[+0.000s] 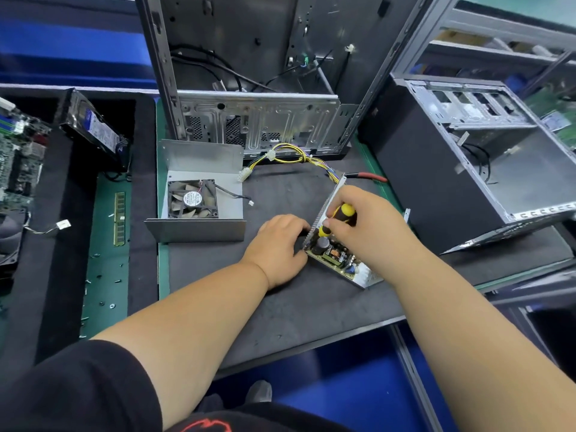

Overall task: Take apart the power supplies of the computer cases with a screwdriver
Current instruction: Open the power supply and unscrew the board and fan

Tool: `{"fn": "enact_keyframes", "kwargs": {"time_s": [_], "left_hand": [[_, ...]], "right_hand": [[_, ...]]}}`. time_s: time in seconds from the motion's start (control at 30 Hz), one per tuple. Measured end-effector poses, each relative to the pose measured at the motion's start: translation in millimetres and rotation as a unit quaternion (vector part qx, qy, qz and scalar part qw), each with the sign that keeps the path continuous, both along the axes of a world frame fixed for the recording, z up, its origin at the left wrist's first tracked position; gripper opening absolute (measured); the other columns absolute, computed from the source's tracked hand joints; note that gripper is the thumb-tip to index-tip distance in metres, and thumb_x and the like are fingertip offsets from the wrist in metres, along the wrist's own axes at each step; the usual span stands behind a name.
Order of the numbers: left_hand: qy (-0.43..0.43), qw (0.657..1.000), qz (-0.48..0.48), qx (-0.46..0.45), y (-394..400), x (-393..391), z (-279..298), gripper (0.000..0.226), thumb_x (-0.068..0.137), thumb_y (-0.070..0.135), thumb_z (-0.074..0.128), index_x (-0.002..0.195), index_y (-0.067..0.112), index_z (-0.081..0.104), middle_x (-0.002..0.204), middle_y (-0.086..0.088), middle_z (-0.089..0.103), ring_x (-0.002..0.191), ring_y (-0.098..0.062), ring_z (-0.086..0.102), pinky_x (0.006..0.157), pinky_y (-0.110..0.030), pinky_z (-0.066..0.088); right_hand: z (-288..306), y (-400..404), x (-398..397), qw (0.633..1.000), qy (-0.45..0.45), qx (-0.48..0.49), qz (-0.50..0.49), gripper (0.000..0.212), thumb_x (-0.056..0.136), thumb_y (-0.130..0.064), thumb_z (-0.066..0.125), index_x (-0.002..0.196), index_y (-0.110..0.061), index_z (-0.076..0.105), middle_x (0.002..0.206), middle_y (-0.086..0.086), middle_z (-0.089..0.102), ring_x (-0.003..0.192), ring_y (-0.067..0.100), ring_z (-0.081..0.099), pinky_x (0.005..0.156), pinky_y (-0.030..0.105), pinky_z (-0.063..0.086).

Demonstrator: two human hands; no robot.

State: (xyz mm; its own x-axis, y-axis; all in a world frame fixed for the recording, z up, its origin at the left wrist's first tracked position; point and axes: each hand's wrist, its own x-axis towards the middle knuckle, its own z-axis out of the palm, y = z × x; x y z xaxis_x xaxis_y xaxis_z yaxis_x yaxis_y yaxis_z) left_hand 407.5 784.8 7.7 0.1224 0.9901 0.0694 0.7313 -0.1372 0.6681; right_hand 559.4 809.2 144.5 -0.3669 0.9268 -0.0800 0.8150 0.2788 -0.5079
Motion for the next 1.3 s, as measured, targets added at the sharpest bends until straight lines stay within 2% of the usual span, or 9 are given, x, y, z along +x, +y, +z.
{"fn": "enact_keyframes", "kwargs": {"time_s": [0.1,0.27,0.53,0.67,0.77,1.03,1.1,1.2,1.3], "left_hand": [[0.003,1.0,-0.002,-0.002,1,0,1,0.037,0.082,0.02,0.062,0.119,0.018,0.059,0.115,-0.001,0.056,0.115,-0.024,0.047,0.102,-0.037,0.035],[0.013,1.0,-0.008,0.006,1,0,2,0.036,0.083,0.02,0.061,0.119,0.017,0.058,0.115,-0.003,0.055,0.114,-0.025,0.046,0.1,-0.035,0.033],[0.015,1.0,-0.012,0.011,1,1,-2,0.038,0.083,0.02,0.06,0.12,0.018,0.058,0.118,0.0,0.055,0.117,-0.023,0.045,0.103,-0.036,0.033],[0.021,1.0,-0.013,0.017,3,2,-3,0.037,0.084,0.022,0.06,0.12,0.017,0.057,0.117,-0.001,0.055,0.117,-0.024,0.045,0.102,-0.035,0.032],[0.021,0.999,-0.01,0.022,3,1,-5,0.036,0.084,0.022,0.061,0.12,0.017,0.057,0.117,-0.001,0.055,0.116,-0.024,0.045,0.101,-0.035,0.031],[0.014,1.0,-0.014,0.017,-2,1,-6,0.037,0.087,0.021,0.059,0.124,0.017,0.056,0.122,-0.001,0.055,0.121,-0.022,0.043,0.103,-0.032,0.029],[0.017,1.0,-0.016,0.019,-1,0,-6,0.037,0.087,0.021,0.059,0.125,0.017,0.055,0.123,-0.001,0.054,0.121,-0.022,0.043,0.104,-0.032,0.028],[0.023,0.999,-0.024,0.02,-1,0,-5,0.038,0.088,0.022,0.059,0.125,0.018,0.055,0.122,0.0,0.054,0.121,-0.022,0.043,0.104,-0.032,0.028],[0.023,0.999,-0.022,0.02,-2,-1,-5,0.037,0.088,0.021,0.058,0.125,0.018,0.055,0.122,0.0,0.054,0.121,-0.022,0.043,0.104,-0.031,0.028]], "right_hand": [[-2,-6,-2,1.0,0.009,0.0,-0.003,0.018,0.084,-0.013,0.065,0.077,-0.028,0.058,0.071,-0.011,0.058,0.067,0.006,0.055,0.058,0.026,0.039],[-5,-13,-10,0.995,-0.057,0.076,-0.038,0.031,0.098,-0.05,0.05,0.094,-0.02,0.046,0.071,-0.005,0.063,0.068,0.018,0.056,0.056,0.034,0.037],[-8,-18,-10,0.996,0.032,0.06,-0.062,0.01,0.089,-0.011,0.056,0.094,-0.018,0.051,0.078,-0.007,0.052,0.067,0.014,0.048,0.058,0.031,0.033],[-8,-23,-9,0.992,-0.018,0.109,-0.061,0.004,0.091,-0.023,0.055,0.092,-0.02,0.059,0.075,-0.008,0.058,0.076,0.019,0.052,0.061,0.033,0.036],[-7,-22,-11,0.984,-0.08,0.137,-0.076,0.025,0.1,-0.042,0.052,0.093,-0.019,0.061,0.067,-0.004,0.057,0.073,0.023,0.054,0.059,0.035,0.036],[-9,-27,-10,0.995,-0.006,0.079,-0.065,0.019,0.089,-0.005,0.054,0.104,-0.015,0.053,0.097,-0.001,0.05,0.087,0.025,0.046,0.07,0.035,0.035],[-10,-28,-10,0.991,-0.032,0.105,-0.074,0.011,0.09,-0.017,0.058,0.1,-0.015,0.055,0.093,0.001,0.056,0.087,0.027,0.05,0.068,0.037,0.039],[-8,-29,-12,0.982,-0.078,0.137,-0.1,0.033,0.094,-0.051,0.056,0.088,-0.018,0.057,0.076,-0.002,0.058,0.077,0.024,0.052,0.057,0.034,0.032],[-10,-28,-13,0.983,-0.069,0.126,-0.112,0.029,0.1,-0.044,0.053,0.088,-0.018,0.057,0.065,-0.006,0.053,0.07,0.021,0.051,0.052,0.031,0.028]]}}
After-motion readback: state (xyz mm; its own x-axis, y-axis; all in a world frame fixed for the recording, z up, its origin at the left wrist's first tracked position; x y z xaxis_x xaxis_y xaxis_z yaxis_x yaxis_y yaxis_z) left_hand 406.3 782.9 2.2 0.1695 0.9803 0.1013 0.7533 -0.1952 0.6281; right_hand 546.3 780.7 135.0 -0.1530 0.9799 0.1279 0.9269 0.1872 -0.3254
